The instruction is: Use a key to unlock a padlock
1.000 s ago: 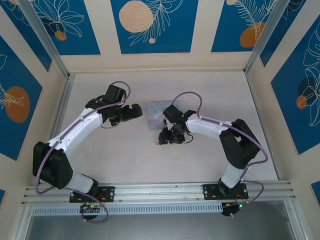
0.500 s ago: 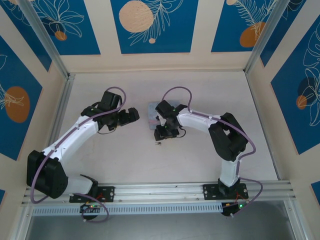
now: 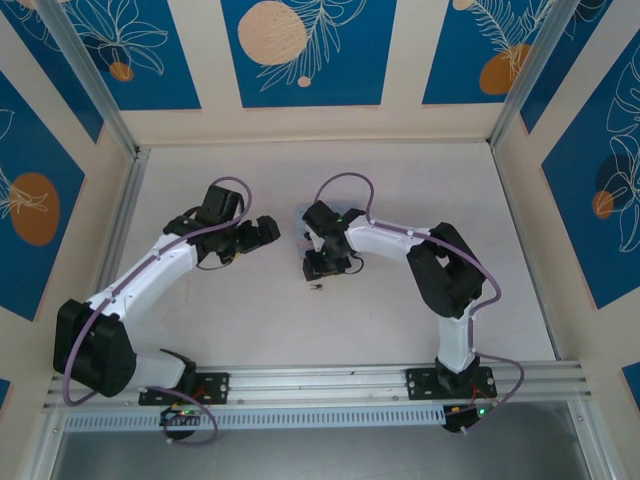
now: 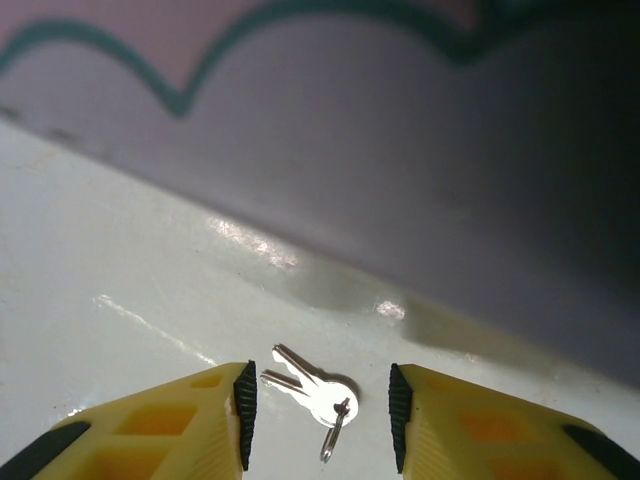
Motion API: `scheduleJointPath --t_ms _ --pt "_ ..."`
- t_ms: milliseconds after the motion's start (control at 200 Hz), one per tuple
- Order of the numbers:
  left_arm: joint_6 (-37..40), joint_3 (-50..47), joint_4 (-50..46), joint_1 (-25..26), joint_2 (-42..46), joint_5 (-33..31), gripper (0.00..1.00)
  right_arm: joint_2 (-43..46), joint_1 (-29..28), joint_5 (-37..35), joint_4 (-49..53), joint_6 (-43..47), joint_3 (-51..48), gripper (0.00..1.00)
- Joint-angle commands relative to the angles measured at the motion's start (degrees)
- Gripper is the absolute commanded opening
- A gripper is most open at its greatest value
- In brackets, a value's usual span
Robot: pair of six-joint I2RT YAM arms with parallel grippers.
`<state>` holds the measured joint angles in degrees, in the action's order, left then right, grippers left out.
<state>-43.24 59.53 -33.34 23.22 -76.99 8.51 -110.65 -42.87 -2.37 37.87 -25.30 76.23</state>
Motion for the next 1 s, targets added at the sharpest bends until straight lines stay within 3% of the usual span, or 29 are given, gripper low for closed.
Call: scheduleJointPath --t_ms 0,310,750,995 --pt "-0.88 -0.34 1.18 -0.64 -0.24 1.50 1.00 3.23 -1.11 -2.22 1.24 -2.31 -2.58 0.43" --pt "-1.18 -0.77 2.31 -0.72 -1.62 2.74 1.00 8.99 -1.95 -8.47 0.80 -6.64 -4.91 0.46" --pt "-1.25 -1.16 2.05 -0.72 -0.63 3.13 1.00 -2.49 0.58 -8.55 6.44 -8.14 11.47 0.46" --pt "-2.08 -2.97 2.01 -0.70 2.01 2.66 1.00 -4.77 2.83 -7.79 7.35 -6.84 14.99 0.46"
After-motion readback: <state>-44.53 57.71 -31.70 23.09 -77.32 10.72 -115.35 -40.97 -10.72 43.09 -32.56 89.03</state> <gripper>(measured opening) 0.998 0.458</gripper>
